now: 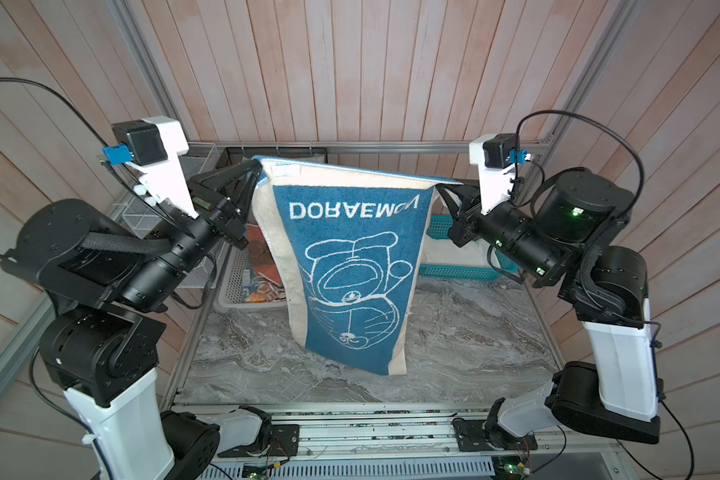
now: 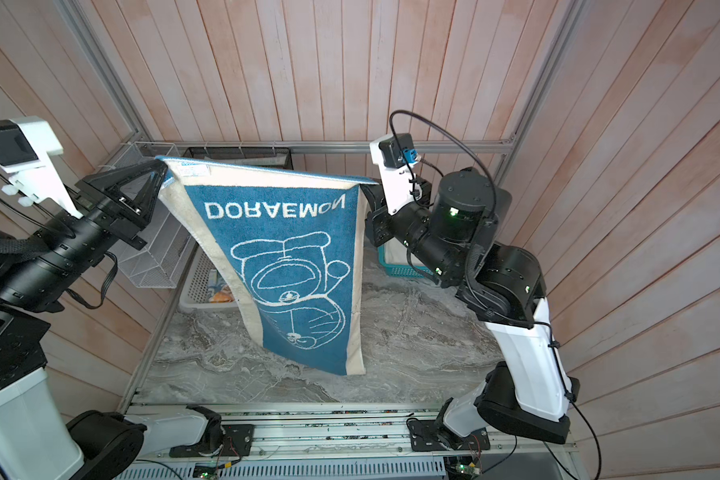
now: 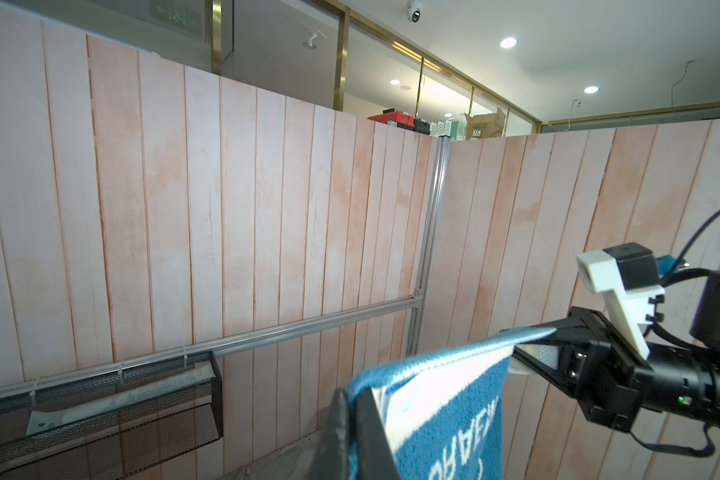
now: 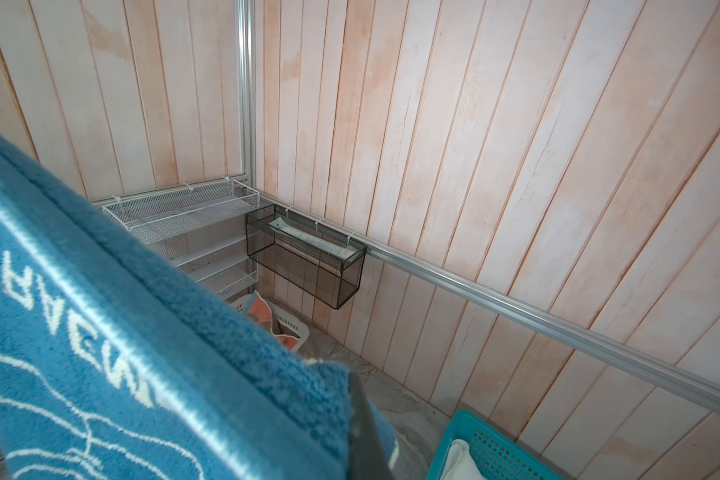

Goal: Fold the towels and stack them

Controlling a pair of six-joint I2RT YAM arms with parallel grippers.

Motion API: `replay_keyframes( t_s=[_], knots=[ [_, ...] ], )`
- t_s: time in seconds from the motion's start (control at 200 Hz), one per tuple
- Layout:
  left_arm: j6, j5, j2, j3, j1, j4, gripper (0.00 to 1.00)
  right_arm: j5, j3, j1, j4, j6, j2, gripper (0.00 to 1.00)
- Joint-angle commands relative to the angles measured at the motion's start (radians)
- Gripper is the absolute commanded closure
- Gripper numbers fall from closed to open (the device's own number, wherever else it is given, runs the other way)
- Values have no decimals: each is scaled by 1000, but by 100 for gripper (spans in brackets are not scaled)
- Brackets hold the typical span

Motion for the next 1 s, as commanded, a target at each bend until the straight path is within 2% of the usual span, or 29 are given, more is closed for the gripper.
replay_keyframes(
  t_s=[0.0, 0.085, 0.145, 0.215, 0.305, 0.375, 0.47, 0.58, 0.655, 0.845, 0.995],
  knots=[
    [-1, -238, 29, 95, 41, 11, 100, 270, 50, -35, 69, -67, -18, 100],
    [25, -279, 61, 63, 42, 10, 100, 328, 43, -41, 104, -124, 20, 100],
    [52, -316, 86, 32, 42, 18, 100, 321, 45, -82, 114, -136, 53, 100],
    [64, -332, 131, 14, 64, 33, 100, 212, 51, -183, 115, -107, 92, 100],
    [90, -294, 204, 12, 108, 65, 100, 54, 51, -325, 129, -49, 149, 100],
    [90, -263, 265, 19, 127, 89, 100, -18, 50, -392, 147, -27, 196, 100],
    [87, -224, 332, 34, 133, 111, 100, -60, 68, -444, 167, -23, 251, 100],
    [76, -155, 335, 24, 130, 143, 100, -104, 156, -445, 141, -34, 279, 100],
    [76, -143, 288, -15, 107, 175, 100, -102, 136, -435, 154, -42, 236, 100],
    [168, -312, 70, -221, -148, 341, 100, 4, -104, -328, 291, -96, -7, 100],
    [184, -346, -31, -227, -272, 379, 100, 90, -145, -197, 308, -138, -140, 100]
  ],
)
